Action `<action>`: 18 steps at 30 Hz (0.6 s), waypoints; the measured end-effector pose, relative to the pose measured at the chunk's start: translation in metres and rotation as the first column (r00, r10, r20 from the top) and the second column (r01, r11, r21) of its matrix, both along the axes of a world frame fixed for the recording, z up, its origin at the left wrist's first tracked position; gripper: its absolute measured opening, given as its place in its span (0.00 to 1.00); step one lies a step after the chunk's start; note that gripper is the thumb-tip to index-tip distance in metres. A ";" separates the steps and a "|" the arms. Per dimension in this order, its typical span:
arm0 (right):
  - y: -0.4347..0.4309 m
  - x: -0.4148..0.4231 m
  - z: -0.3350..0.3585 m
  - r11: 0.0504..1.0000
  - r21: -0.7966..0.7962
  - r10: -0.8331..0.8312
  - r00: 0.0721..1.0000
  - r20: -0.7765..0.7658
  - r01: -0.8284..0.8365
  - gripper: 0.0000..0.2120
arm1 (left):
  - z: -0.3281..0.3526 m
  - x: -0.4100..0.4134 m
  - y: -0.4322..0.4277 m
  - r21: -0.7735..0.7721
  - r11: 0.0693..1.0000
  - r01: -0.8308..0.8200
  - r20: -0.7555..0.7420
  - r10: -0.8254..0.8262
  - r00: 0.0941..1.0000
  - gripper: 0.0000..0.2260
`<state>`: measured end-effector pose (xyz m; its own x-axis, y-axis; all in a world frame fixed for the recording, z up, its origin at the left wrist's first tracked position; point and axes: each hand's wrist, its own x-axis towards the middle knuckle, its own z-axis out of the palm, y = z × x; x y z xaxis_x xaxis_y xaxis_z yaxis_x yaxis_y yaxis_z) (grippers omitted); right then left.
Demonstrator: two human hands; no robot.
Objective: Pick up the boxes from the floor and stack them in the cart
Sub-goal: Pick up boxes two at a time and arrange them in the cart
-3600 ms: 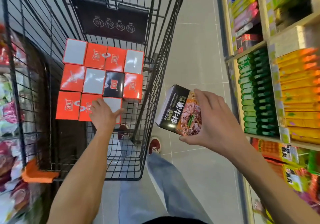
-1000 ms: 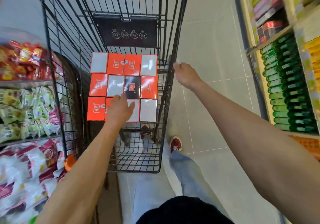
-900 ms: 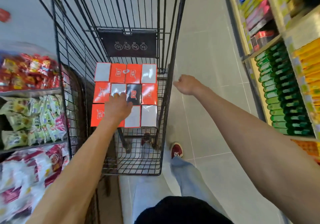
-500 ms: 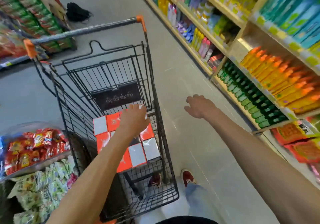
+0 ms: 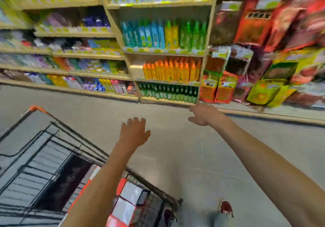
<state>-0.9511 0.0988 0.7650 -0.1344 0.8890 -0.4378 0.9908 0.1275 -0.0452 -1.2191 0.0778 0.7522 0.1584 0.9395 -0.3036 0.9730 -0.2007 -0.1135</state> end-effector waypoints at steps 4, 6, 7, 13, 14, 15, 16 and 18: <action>-0.045 0.108 0.012 0.981 0.040 -0.190 0.982 -0.019 0.190 0.24 | 0.017 0.108 0.012 0.012 0.987 0.161 0.005 -0.161 0.987 0.23; -0.074 0.169 0.015 0.957 0.051 -0.283 0.959 -0.023 0.284 0.25 | 0.023 0.172 0.010 0.022 0.965 0.261 0.019 -0.262 0.965 0.23; -0.090 0.201 0.015 0.945 0.053 -0.322 0.947 -0.014 0.323 0.26 | 0.025 0.206 0.006 0.027 0.951 0.309 0.018 -0.310 0.951 0.22; -0.202 0.389 0.021 0.822 0.047 -0.567 0.823 -0.011 0.567 0.27 | 0.025 0.420 -0.042 0.058 0.830 0.555 0.034 -0.558 0.829 0.20; -0.223 0.416 0.023 0.793 0.044 -0.608 0.794 -0.006 0.608 0.27 | 0.025 0.454 -0.051 0.062 0.799 0.598 0.045 -0.601 0.798 0.20; -0.244 0.441 0.024 0.761 0.043 -0.648 0.762 -0.004 0.648 0.27 | 0.026 0.487 -0.061 0.074 0.766 0.638 0.064 -0.642 0.764 0.20; -0.267 0.465 0.025 0.725 0.046 -0.688 0.726 -0.004 0.687 0.27 | 0.027 0.519 -0.072 0.089 0.732 0.675 0.084 -0.681 0.727 0.20; -0.312 0.506 0.025 0.656 0.051 -0.754 0.657 0.000 0.753 0.26 | 0.030 0.582 -0.095 0.121 0.668 0.735 0.121 -0.744 0.657 0.19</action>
